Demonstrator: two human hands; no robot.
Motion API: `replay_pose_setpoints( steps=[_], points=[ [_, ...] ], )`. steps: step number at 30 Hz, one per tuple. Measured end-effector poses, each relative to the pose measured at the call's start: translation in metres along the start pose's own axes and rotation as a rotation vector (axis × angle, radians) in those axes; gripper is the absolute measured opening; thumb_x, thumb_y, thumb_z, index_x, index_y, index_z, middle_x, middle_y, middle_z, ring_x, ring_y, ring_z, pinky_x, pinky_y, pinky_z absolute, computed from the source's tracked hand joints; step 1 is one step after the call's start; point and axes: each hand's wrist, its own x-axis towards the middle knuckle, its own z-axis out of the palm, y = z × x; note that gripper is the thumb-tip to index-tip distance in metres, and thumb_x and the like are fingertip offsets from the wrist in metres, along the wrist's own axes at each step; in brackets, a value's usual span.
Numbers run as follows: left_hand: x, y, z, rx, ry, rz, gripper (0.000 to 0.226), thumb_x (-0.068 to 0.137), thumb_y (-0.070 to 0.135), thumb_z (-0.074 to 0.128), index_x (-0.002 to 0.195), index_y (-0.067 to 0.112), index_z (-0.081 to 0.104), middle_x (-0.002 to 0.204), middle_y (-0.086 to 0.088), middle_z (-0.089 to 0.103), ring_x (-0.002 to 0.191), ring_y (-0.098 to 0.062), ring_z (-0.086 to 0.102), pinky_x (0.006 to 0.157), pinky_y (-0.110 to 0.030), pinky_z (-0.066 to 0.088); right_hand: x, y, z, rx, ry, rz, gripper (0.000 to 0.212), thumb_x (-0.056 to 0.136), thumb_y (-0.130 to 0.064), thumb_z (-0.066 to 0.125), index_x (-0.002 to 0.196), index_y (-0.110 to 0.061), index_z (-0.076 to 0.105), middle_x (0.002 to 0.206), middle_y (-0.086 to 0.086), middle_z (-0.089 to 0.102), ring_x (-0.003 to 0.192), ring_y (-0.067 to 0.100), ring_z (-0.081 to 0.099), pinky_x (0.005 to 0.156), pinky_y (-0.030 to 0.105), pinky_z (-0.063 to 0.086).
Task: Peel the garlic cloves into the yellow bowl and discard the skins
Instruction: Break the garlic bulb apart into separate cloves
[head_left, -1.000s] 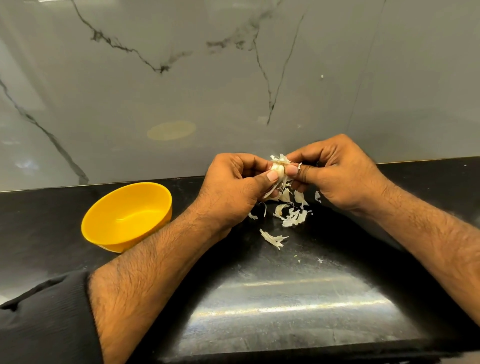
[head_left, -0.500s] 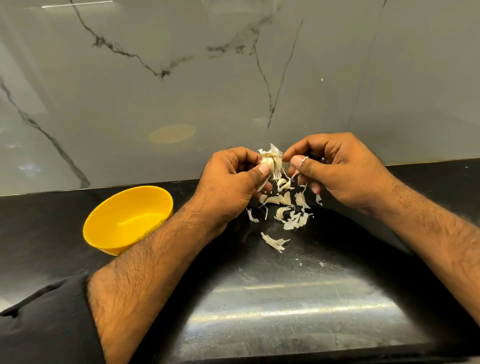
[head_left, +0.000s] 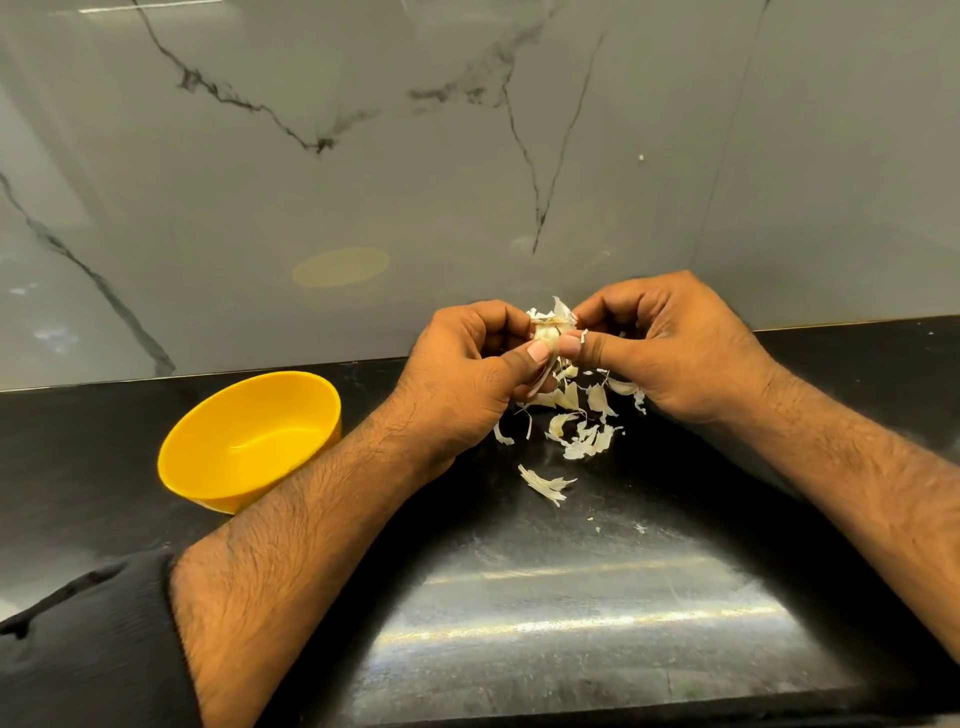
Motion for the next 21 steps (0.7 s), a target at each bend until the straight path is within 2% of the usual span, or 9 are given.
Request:
replay_pose_setpoints(
  steps=[2,4,6,9,11,14,18,21],
  points=[
    [0.000,-0.003,0.002,0.041,0.022,0.010,0.019,0.090,0.018,0.079,0.103,0.006,0.074,0.093,-0.013,0.080,0.085,-0.026,0.079,0.074,-0.033,0.063,0.000,0.001,0.002,-0.035,0.043,-0.017,0.008,0.092,-0.032,0.079,0.099,-0.031,0.083,0.084,-0.012,0.079,0.081,0.010,0.076,0.082,0.043,0.065],
    [0.000,-0.007,0.006,0.063,0.047,0.018,0.005,0.097,0.010,0.074,0.102,0.007,0.075,0.091,-0.010,0.081,0.084,-0.024,0.080,0.078,-0.036,0.064,-0.001,0.001,0.006,-0.120,0.076,-0.037,0.012,0.098,-0.024,0.074,0.100,-0.032,0.083,0.081,-0.013,0.078,0.078,0.011,0.075,0.076,0.044,0.065],
    [0.000,-0.009,0.009,0.063,0.076,0.014,0.005,0.099,0.007,0.073,0.102,0.007,0.076,0.090,-0.009,0.081,0.083,-0.024,0.081,0.081,-0.041,0.066,-0.002,0.001,0.011,-0.221,0.070,-0.044,0.018,0.103,-0.021,0.066,0.101,-0.030,0.082,0.077,-0.010,0.076,0.073,0.014,0.073,0.070,0.046,0.064],
    [0.000,-0.006,0.007,0.013,0.096,-0.002,0.005,0.100,0.006,0.070,0.101,0.008,0.074,0.088,-0.011,0.080,0.080,-0.023,0.080,0.078,-0.040,0.066,-0.003,-0.002,0.016,-0.281,0.069,-0.074,0.019,0.106,-0.022,0.060,0.104,-0.027,0.079,0.077,-0.011,0.073,0.073,0.009,0.070,0.070,0.042,0.064],
    [0.002,-0.003,0.003,-0.023,0.111,-0.015,0.005,0.102,0.007,0.069,0.102,0.007,0.074,0.089,-0.013,0.080,0.080,-0.024,0.078,0.079,-0.044,0.067,-0.001,-0.002,0.015,-0.203,0.087,-0.084,0.017,0.105,-0.028,0.062,0.107,-0.031,0.079,0.081,-0.011,0.075,0.075,0.010,0.072,0.069,0.040,0.064],
    [0.004,-0.003,-0.001,-0.074,0.107,-0.034,0.006,0.102,0.006,0.067,0.104,0.006,0.073,0.091,-0.013,0.078,0.082,-0.024,0.077,0.086,-0.048,0.066,0.002,-0.001,0.009,-0.095,0.106,-0.061,0.013,0.099,-0.035,0.071,0.107,-0.033,0.082,0.089,-0.010,0.074,0.080,0.009,0.070,0.071,0.028,0.056],
    [0.006,-0.003,-0.003,-0.104,0.092,-0.041,0.008,0.102,0.007,0.067,0.108,0.005,0.072,0.096,-0.014,0.078,0.082,-0.022,0.076,0.080,-0.040,0.064,0.001,-0.001,0.002,0.191,0.070,0.068,0.012,0.095,-0.021,0.074,0.105,-0.022,0.081,0.084,0.000,0.078,0.074,0.012,0.072,0.065,0.020,0.057],
    [0.007,-0.001,-0.004,-0.139,0.077,-0.034,0.013,0.102,0.003,0.066,0.112,0.006,0.072,0.097,-0.012,0.078,0.081,-0.022,0.076,0.073,-0.033,0.062,0.001,-0.001,0.002,0.327,0.035,0.078,0.015,0.092,-0.011,0.075,0.106,-0.008,0.078,0.083,0.010,0.077,0.070,0.018,0.071,0.065,0.027,0.063]
  ],
)
